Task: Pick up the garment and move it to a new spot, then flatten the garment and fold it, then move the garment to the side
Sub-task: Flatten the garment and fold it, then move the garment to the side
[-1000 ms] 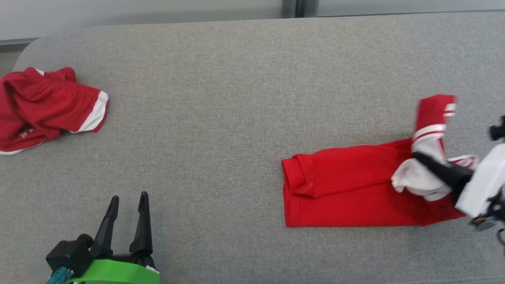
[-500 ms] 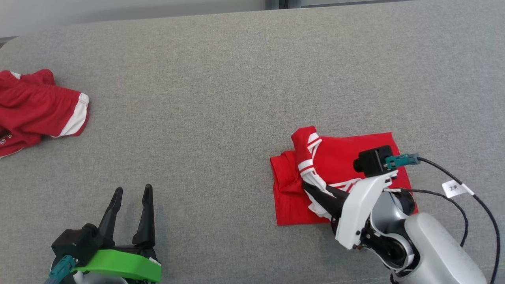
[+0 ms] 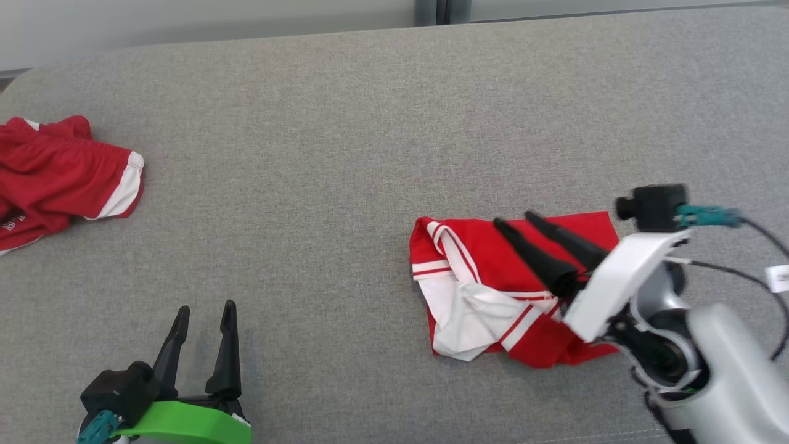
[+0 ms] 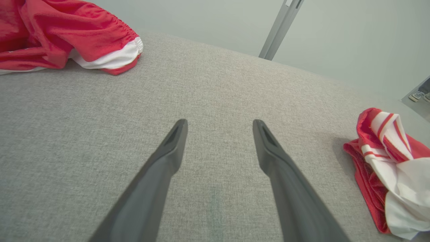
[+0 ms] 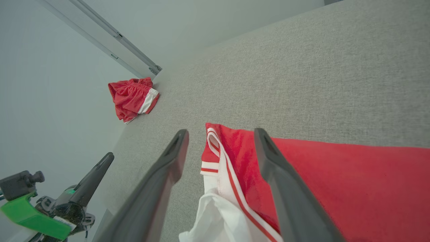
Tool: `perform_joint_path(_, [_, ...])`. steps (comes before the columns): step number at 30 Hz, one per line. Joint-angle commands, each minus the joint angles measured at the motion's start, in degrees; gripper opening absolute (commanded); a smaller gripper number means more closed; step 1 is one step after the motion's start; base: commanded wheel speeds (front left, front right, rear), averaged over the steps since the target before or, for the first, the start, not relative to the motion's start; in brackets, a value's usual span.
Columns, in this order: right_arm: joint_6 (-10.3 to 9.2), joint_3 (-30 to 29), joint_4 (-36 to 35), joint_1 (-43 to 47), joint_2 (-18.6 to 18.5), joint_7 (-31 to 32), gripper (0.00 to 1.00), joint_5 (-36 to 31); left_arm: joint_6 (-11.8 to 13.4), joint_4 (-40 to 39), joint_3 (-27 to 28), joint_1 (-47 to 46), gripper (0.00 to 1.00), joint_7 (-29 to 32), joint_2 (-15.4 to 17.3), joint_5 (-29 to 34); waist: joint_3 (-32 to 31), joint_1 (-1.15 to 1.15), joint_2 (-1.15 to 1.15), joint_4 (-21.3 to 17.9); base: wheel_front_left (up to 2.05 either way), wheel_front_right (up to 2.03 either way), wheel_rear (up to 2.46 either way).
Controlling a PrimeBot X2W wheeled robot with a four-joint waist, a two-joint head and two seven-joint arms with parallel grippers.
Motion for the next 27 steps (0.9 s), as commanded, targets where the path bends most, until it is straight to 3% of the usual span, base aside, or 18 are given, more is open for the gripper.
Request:
perform_joint_path(1, [0.03, -3.28, -3.01, 1.64, -2.17, 1.04, 1.0, 1.21, 0.31, -0.53, 0.17, 0.57, 1.0, -0.1, 0.49, -0.4, 0.02, 0.0, 0.0, -0.26, 0.0, 0.0, 0.0])
perform_joint_path(6, [0.03, -12.33, -7.95, 4.97, -7.48, 5.79, 1.0, 0.41, 0.67, -1.39, 0.19, 0.81, 1.0, -0.16, 0.28, -0.52, 0.78, 0.0, 0.0, -0.7, 0.0, 0.0, 0.0])
perform_joint_path(11, [0.03, -18.17, -4.65, 8.78, -14.02, 11.41, 1.0, -4.41, 0.23, -2.07, -0.77, -0.72, 1.0, -0.17, -0.37, -0.19, 3.07, 0.0, 0.0, -0.46, 0.0, 0.0, 0.0])
perform_joint_path(14, [0.03, -17.56, -1.64, 8.3, -15.1, 12.23, 1.0, -5.31, -0.17, -1.8, -1.1, -1.58, 1.0, -0.27, -0.54, -0.1, 4.23, 0.0, 0.0, -0.05, 0.0, 0.0, 0.0])
perform_joint_path(26, [0.03, -9.23, 9.91, 0.95, -13.66, 14.26, 1.0, -1.08, -0.8, -0.18, -1.7, -3.36, 1.0, -0.68, -1.15, 0.09, 5.0, 0.0, 0.0, 2.84, 0.0, 0.0, 0.0])
perform_joint_path(27, [0.03, -8.32, 10.1, 0.54, -13.45, 14.09, 0.8, -0.15, -0.81, -0.14, -1.69, -3.32, 1.0, -0.72, -1.17, 0.11, 5.06, 0.0, 0.0, 2.9, 0.0, 0.0, 0.0])
